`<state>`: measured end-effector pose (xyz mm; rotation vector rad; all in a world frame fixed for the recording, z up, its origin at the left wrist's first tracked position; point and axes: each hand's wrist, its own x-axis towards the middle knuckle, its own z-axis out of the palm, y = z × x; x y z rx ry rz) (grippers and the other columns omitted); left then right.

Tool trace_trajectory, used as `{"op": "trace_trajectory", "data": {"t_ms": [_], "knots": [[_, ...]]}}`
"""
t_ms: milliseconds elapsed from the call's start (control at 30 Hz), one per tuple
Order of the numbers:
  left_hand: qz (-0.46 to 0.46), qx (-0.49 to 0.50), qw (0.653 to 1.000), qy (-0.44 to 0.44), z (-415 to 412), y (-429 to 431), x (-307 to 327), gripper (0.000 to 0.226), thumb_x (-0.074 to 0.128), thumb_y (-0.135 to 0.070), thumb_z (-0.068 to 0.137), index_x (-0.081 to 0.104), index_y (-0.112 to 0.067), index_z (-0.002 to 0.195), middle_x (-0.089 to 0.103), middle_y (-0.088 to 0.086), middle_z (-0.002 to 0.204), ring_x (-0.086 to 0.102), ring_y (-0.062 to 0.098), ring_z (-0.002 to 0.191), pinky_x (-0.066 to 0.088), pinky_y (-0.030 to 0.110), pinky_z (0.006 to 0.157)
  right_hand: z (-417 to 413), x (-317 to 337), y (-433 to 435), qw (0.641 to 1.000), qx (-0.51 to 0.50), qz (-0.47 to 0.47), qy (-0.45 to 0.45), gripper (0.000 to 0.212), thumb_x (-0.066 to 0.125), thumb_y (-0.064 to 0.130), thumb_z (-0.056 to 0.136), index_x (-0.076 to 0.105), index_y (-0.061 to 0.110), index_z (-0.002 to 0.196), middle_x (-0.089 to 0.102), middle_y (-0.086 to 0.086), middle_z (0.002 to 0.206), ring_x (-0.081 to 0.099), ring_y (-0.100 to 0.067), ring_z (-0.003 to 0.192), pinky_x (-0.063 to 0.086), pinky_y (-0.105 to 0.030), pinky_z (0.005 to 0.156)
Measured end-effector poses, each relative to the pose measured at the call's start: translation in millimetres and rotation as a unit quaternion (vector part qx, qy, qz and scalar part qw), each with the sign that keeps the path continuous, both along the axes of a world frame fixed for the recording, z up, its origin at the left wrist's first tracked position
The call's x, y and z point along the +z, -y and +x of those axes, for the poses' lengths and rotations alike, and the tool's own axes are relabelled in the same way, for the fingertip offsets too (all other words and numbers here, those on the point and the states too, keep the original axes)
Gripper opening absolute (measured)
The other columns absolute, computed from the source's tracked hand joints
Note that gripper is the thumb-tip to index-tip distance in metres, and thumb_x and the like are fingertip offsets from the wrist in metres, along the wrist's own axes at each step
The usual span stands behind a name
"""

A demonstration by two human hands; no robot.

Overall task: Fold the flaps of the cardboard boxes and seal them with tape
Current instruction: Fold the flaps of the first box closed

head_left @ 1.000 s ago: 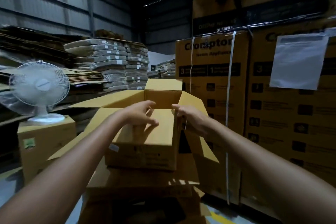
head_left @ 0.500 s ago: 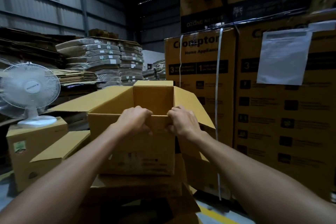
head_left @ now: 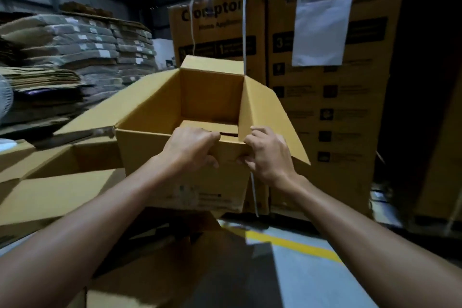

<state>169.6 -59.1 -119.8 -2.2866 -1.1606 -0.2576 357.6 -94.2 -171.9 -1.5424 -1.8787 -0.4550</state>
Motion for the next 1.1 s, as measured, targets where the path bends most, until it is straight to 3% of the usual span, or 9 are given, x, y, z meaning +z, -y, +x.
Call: {"op": "trace_trajectory", "data": {"t_ms": [133, 300, 400, 533, 733, 933, 1100], "knots": [[0.043, -0.033, 0.998, -0.015, 22, 40, -42, 0.039, 0.070, -0.050, 0.085, 0.052, -0.021, 0.104, 0.065, -0.002, 0.100, 0.051, 0.014, 0.075, 0.037, 0.031, 0.061, 18, -54, 50, 0.998, -0.031, 0.042, -0.041, 0.025, 0.080, 0.019, 0.083, 0.072, 0.013, 0.106, 0.070, -0.004, 0.116, 0.045, -0.025, 0.136, 0.033, -0.050, 0.109], [0.039, -0.085, 0.995, -0.024, 42, 113, -93, 0.039, 0.068, -0.048, 0.087, 0.053, -0.020, 0.109, 0.066, -0.001, 0.106, 0.064, 0.023, 0.089, 0.039, 0.032, 0.063, 34, -111, 137, 0.994, -0.065, 0.067, -0.063, 0.022, 0.085, 0.016, 0.076, 0.073, 0.013, 0.094, 0.073, -0.005, 0.102, 0.053, -0.031, 0.128, 0.038, -0.052, 0.100], [0.019, -0.103, 0.994, -0.021, 49, 152, -111, 0.039, 0.069, -0.047, 0.086, 0.053, -0.020, 0.110, 0.065, -0.001, 0.108, 0.064, 0.024, 0.094, 0.041, 0.033, 0.065, 38, -131, 183, 0.992, -0.082, 0.067, -0.068, 0.025, 0.085, 0.016, 0.075, 0.074, 0.014, 0.096, 0.073, -0.003, 0.103, 0.054, -0.030, 0.127, 0.038, -0.051, 0.100], [-0.038, -0.129, 0.991, -0.003, 60, 206, -143, 0.039, 0.070, -0.046, 0.087, 0.054, -0.021, 0.113, 0.066, -0.001, 0.110, 0.064, 0.021, 0.097, 0.048, 0.034, 0.071, 44, -156, 246, 0.991, -0.114, 0.016, -0.068, 0.032, 0.082, 0.019, 0.079, 0.074, 0.014, 0.110, 0.072, -0.002, 0.114, 0.049, -0.027, 0.133, 0.033, -0.049, 0.106], [-0.138, -0.144, 0.979, 0.030, 72, 258, -232, 0.038, 0.070, -0.043, 0.089, 0.056, -0.020, 0.116, 0.066, 0.001, 0.111, 0.063, 0.021, 0.099, 0.045, 0.031, 0.071, 52, -226, 311, 0.981, -0.155, -0.099, -0.056, 0.035, 0.074, 0.027, 0.088, 0.070, 0.019, 0.121, 0.066, 0.003, 0.128, 0.040, -0.021, 0.139, 0.026, -0.044, 0.112], [-0.218, -0.132, 0.967, 0.024, 82, 278, -326, 0.039, 0.069, -0.042, 0.089, 0.054, -0.021, 0.118, 0.066, 0.000, 0.108, 0.062, 0.019, 0.095, 0.050, 0.033, 0.075, 59, -314, 334, 0.967, -0.166, -0.183, -0.055, 0.036, 0.074, 0.030, 0.090, 0.068, 0.020, 0.124, 0.063, 0.002, 0.132, 0.039, -0.018, 0.140, 0.028, -0.044, 0.115], [-0.273, -0.109, 0.955, 0.024, 81, 274, -392, 0.044, 0.069, -0.046, 0.088, 0.054, -0.022, 0.121, 0.066, 0.000, 0.112, 0.064, 0.020, 0.100, 0.054, 0.038, 0.084, 59, -371, 331, 0.957, -0.147, -0.244, -0.064, 0.038, 0.073, 0.031, 0.090, 0.067, 0.020, 0.125, 0.062, 0.002, 0.136, 0.036, -0.017, 0.143, 0.022, -0.044, 0.119]]}}
